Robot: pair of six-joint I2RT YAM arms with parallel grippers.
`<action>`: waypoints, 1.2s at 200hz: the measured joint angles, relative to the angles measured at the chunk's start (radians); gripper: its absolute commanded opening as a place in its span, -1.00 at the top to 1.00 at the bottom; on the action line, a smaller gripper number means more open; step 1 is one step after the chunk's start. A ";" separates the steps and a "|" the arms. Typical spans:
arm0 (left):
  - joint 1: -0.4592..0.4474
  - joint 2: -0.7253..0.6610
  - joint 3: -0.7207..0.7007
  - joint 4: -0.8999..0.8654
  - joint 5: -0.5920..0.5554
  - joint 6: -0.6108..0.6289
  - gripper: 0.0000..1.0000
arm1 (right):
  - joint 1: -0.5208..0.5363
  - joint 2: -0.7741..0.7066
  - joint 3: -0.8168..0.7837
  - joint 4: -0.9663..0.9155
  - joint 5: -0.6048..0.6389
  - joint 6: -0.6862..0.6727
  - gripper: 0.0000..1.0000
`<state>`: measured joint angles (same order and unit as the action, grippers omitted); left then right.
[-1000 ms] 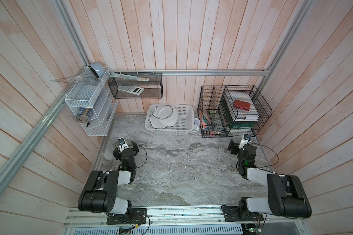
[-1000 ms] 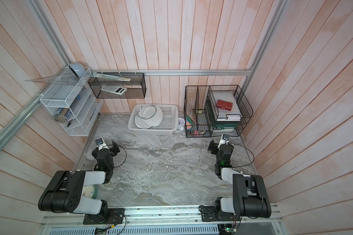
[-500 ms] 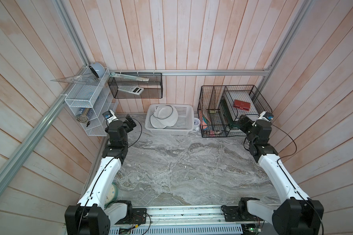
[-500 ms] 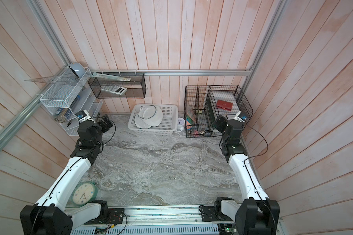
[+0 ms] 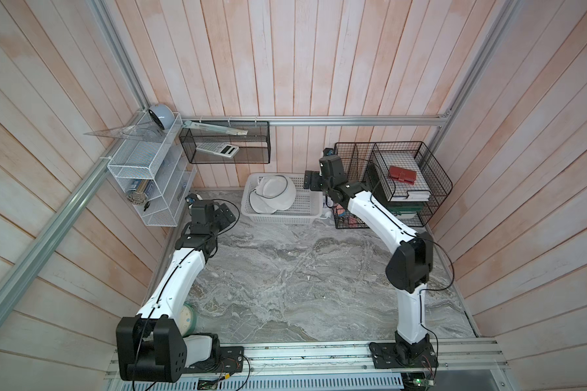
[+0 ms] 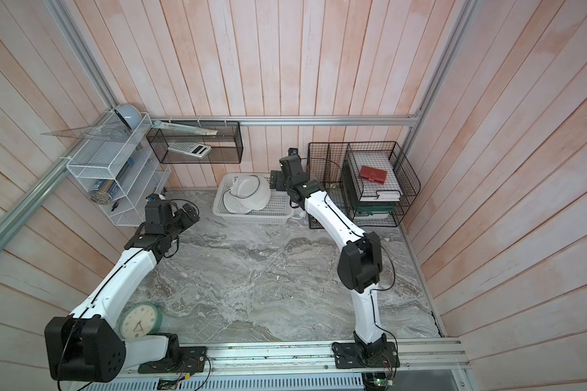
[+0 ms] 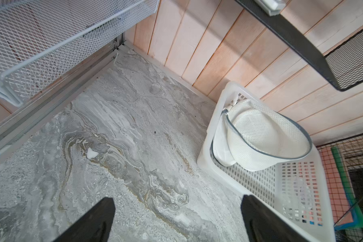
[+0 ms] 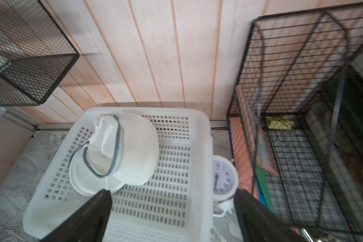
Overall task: Turn the laundry bag inside out
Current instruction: Pick up the laundry bag and place it in the bin.
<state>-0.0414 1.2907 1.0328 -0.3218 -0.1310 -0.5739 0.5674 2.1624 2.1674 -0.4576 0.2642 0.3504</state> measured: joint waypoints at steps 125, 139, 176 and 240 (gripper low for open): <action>0.003 0.054 0.042 -0.123 0.127 -0.089 -1.00 | 0.063 0.484 0.523 0.037 -0.059 0.096 -0.52; 0.003 0.054 0.042 -0.138 0.128 -0.089 -1.00 | 0.067 0.521 0.568 0.045 -0.047 0.116 -0.37; 0.003 0.050 0.042 -0.161 0.130 -0.087 -1.00 | 0.068 0.549 0.559 0.002 0.023 0.178 0.09; 0.003 0.040 0.042 -0.161 0.153 -0.083 -1.00 | 0.051 0.477 0.380 -0.013 0.022 0.168 1.00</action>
<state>-0.0383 1.3312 1.0752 -0.4828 0.0223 -0.6567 0.6186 2.6392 2.5473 -0.4706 0.2863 0.5182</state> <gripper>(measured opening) 0.999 0.064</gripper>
